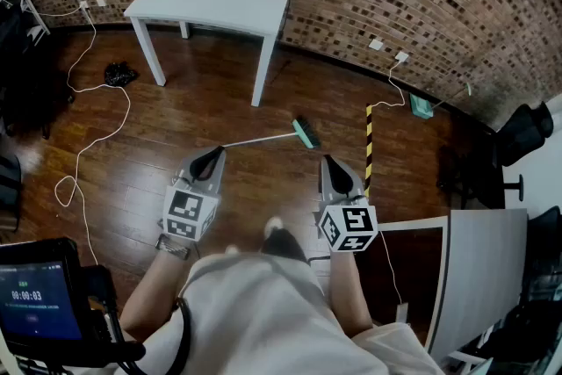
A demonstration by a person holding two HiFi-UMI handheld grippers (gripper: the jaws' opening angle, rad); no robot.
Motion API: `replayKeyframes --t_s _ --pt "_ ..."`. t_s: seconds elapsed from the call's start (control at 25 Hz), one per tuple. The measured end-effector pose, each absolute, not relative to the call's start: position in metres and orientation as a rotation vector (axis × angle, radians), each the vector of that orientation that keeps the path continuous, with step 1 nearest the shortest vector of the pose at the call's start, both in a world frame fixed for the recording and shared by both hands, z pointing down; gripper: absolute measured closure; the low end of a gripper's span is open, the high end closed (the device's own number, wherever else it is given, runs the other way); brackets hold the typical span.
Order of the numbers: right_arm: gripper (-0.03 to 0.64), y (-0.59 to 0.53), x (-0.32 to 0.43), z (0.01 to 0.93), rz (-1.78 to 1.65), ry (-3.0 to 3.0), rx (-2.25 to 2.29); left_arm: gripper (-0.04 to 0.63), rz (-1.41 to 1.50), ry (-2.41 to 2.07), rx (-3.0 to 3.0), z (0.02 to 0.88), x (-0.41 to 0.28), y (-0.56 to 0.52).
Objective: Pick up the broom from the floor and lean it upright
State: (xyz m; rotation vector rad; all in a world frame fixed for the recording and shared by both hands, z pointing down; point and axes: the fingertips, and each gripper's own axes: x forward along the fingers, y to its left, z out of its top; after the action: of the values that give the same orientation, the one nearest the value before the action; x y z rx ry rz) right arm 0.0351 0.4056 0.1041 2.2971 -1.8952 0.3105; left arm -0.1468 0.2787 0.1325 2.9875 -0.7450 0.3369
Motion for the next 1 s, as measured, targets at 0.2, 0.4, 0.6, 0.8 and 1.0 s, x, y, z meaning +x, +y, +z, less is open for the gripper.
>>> replayKeyframes --t_s 0.2,0.4,0.6,0.8,1.0 --pt "0.603 0.375 0.048 0.119 0.339 -1.911 2.286 0.595 0.352 -0.753 2.980 0.143 -0.133 0.250" --pt "0.603 0.331 0.087 0.139 0.377 -1.948 2.258 0.595 0.386 -0.788 2.972 0.155 -0.099 0.211" --pt "0.603 0.267 0.154 0.160 0.411 -1.959 2.222 0.595 0.416 -0.821 3.037 0.154 -0.038 0.158" --pt "0.603 0.196 0.225 0.151 0.339 -2.018 2.124 0.595 0.328 -0.911 2.953 0.143 0.030 0.092" --pt "0.602 0.130 0.277 0.142 0.294 -2.109 2.039 0.595 0.371 -0.970 2.926 0.139 0.073 0.041"
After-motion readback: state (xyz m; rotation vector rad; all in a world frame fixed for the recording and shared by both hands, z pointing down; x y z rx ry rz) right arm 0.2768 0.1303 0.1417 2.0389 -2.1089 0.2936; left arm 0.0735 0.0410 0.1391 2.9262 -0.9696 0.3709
